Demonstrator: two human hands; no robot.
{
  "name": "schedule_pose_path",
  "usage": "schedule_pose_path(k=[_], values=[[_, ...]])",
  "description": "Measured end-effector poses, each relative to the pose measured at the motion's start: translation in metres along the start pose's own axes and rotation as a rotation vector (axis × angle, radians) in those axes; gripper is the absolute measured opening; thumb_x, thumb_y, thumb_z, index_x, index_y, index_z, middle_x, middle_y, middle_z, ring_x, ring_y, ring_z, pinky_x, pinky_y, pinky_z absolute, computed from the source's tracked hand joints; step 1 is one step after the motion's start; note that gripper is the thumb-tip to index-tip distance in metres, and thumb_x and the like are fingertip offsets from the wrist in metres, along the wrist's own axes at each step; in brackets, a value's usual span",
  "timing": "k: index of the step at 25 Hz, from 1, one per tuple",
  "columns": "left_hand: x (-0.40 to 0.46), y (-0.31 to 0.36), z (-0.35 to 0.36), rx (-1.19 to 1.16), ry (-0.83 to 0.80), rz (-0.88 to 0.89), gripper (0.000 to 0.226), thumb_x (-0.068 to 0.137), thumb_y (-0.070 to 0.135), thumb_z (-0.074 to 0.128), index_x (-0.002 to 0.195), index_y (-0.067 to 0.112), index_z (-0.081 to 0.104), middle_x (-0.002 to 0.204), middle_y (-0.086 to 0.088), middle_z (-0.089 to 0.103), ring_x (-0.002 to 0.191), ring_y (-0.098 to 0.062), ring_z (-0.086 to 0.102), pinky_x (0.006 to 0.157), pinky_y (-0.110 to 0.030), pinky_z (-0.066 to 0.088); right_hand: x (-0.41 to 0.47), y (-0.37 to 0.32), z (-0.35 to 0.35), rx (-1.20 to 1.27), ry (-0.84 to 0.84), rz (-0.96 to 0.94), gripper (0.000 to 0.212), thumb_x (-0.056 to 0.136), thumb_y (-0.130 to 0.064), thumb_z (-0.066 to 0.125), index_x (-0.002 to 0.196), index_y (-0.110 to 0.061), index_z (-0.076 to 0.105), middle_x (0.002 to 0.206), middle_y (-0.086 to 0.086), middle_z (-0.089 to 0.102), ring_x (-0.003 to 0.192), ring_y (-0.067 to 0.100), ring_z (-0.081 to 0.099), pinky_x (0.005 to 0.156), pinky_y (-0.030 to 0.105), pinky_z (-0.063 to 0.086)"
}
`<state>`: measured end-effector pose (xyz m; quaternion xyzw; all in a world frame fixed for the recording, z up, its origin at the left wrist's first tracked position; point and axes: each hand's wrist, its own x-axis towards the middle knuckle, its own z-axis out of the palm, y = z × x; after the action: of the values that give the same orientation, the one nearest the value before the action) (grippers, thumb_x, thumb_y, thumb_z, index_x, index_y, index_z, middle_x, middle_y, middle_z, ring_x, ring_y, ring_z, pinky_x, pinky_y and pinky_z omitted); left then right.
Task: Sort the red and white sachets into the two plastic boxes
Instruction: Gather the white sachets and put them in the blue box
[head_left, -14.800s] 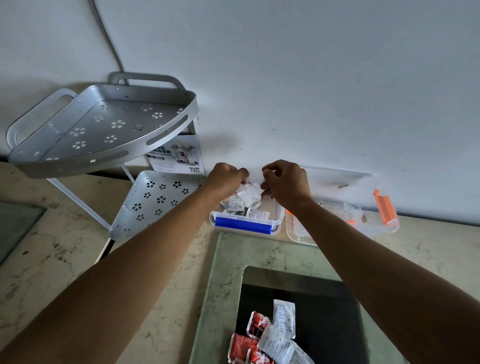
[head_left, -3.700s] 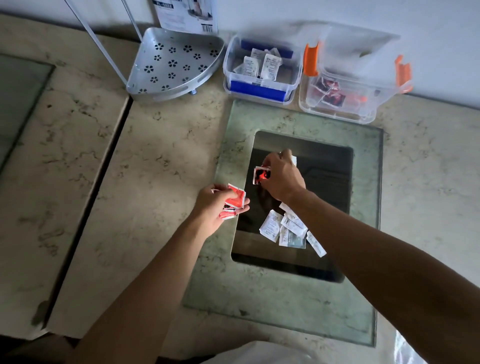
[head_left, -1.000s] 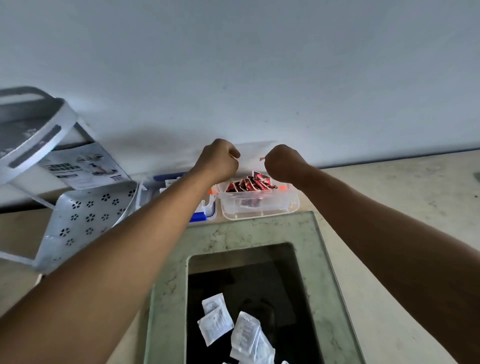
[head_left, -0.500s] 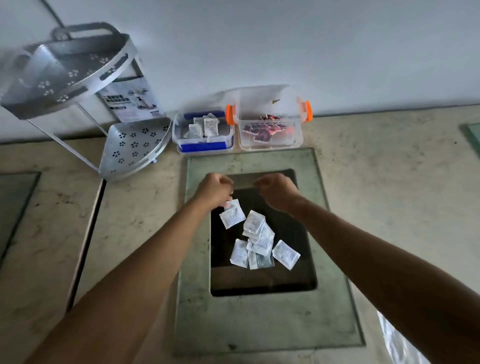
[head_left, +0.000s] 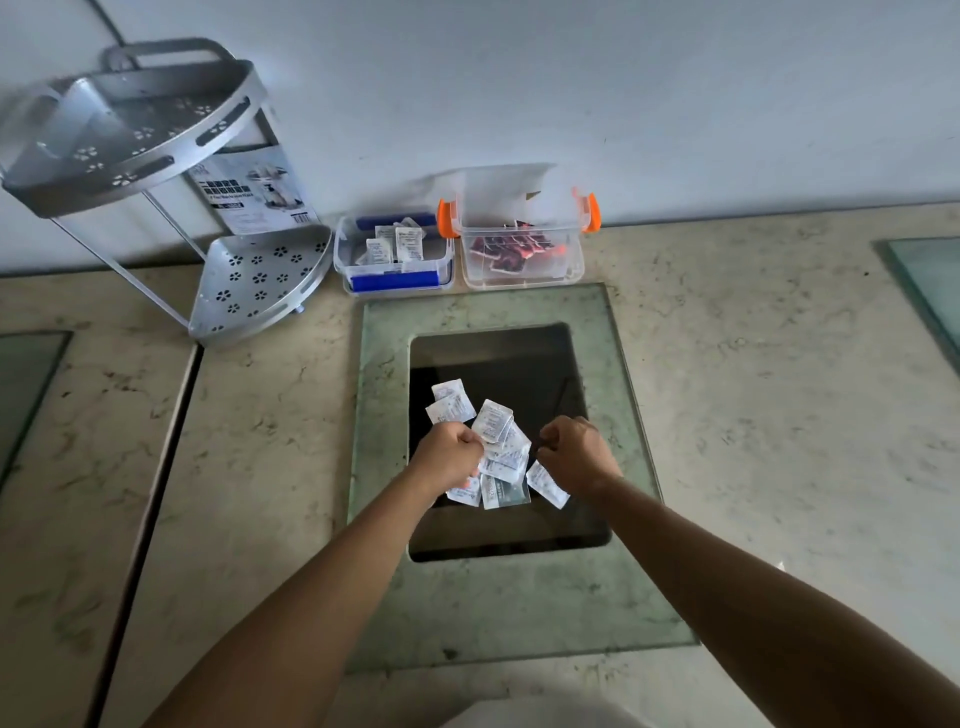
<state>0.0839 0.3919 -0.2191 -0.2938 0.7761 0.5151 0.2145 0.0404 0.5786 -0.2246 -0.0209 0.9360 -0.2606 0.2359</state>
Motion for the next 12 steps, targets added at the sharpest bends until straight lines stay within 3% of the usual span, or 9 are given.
schedule_pose_path(k=[4,6,8,10,12], values=[[-0.001,-0.01,0.019,-0.012,-0.06,-0.015,0.015,0.089,0.01,0.053,0.093,0.011,0.067,0.079,-0.01,0.067,0.067,-0.019,0.063,0.065,-0.035,0.058,-0.012,0.026,0.023,-0.267,-0.062,0.037,0.051,0.086,-0.035,0.07,0.128,-0.012,0.05,0.128,0.013,0.054,0.12,0.033,0.053,0.096,0.041,0.047],[0.0,-0.014,0.027,-0.038,-0.07,-0.045,0.014,0.09,0.008,0.053,0.089,0.012,0.066,0.078,-0.01,0.067,0.067,-0.02,0.063,0.067,-0.037,0.06,-0.013,0.031,0.029,-0.215,-0.036,0.082,0.042,0.086,-0.034,0.071,0.118,-0.012,0.055,0.118,0.011,0.06,0.109,0.03,0.06,0.086,0.039,0.051],[0.001,-0.018,0.033,-0.087,-0.071,-0.082,0.011,0.092,0.012,0.055,0.09,0.01,0.066,0.08,-0.01,0.068,0.068,-0.02,0.065,0.074,-0.043,0.061,-0.01,0.032,0.031,-0.028,0.028,0.148,0.025,0.087,-0.033,0.068,0.097,-0.01,0.064,0.099,0.009,0.067,0.087,0.025,0.064,0.069,0.033,0.05],[0.001,-0.023,0.038,-0.19,-0.101,-0.111,0.017,0.094,0.024,0.062,0.096,0.007,0.066,0.083,-0.012,0.069,0.073,-0.023,0.069,0.079,-0.046,0.061,-0.01,0.03,0.032,0.158,0.087,0.172,0.025,0.089,-0.032,0.067,0.078,-0.01,0.065,0.08,0.006,0.067,0.073,0.022,0.06,0.057,0.029,0.04],[-0.002,-0.027,0.043,-0.384,-0.157,-0.151,0.03,0.094,0.035,0.065,0.098,0.006,0.069,0.087,-0.014,0.071,0.08,-0.027,0.072,0.083,-0.047,0.061,-0.017,0.021,0.037,0.206,0.147,0.068,0.029,0.088,-0.031,0.066,0.07,-0.01,0.062,0.071,0.004,0.062,0.065,0.02,0.056,0.054,0.029,0.036]])
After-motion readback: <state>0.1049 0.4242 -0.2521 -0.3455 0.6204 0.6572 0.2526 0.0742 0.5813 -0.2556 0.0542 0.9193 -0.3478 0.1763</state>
